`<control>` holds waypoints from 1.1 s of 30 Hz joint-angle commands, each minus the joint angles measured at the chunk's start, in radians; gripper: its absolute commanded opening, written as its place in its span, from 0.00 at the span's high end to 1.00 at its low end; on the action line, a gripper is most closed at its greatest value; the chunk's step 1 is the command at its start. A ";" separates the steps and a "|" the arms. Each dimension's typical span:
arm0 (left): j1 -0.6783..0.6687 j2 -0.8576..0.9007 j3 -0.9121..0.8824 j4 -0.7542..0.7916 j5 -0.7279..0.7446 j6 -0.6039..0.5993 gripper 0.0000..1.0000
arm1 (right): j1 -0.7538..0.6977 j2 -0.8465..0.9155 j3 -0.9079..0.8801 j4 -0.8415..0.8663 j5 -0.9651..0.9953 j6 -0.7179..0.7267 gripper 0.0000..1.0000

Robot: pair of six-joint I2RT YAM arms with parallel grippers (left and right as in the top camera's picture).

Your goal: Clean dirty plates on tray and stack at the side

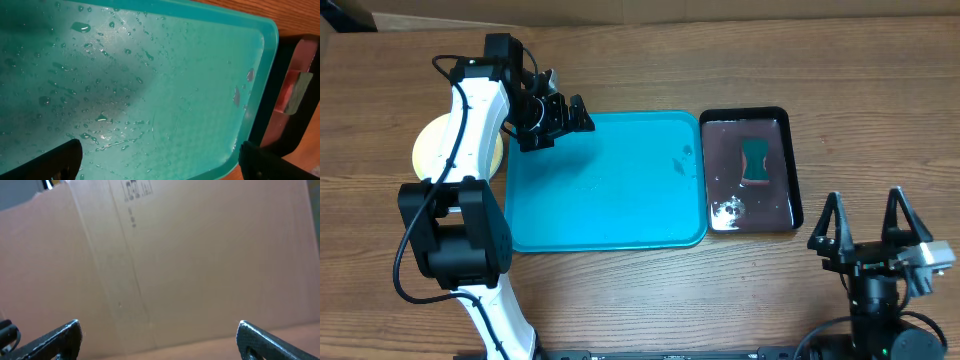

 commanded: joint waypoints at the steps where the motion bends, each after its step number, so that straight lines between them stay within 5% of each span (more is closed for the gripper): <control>1: -0.002 -0.034 0.024 0.001 -0.002 0.022 0.00 | -0.004 -0.012 -0.079 0.090 -0.055 -0.051 0.00; 12: -0.002 -0.034 0.024 0.001 -0.002 0.022 0.00 | -0.004 -0.012 -0.245 0.196 -0.107 -0.125 0.00; 22: -0.002 -0.034 0.024 0.001 -0.002 0.022 0.00 | -0.004 -0.013 -0.266 -0.099 -0.153 -0.278 0.00; 33: -0.002 -0.034 0.024 0.001 -0.002 0.022 0.00 | -0.003 -0.013 -0.266 -0.092 -0.150 -0.319 0.00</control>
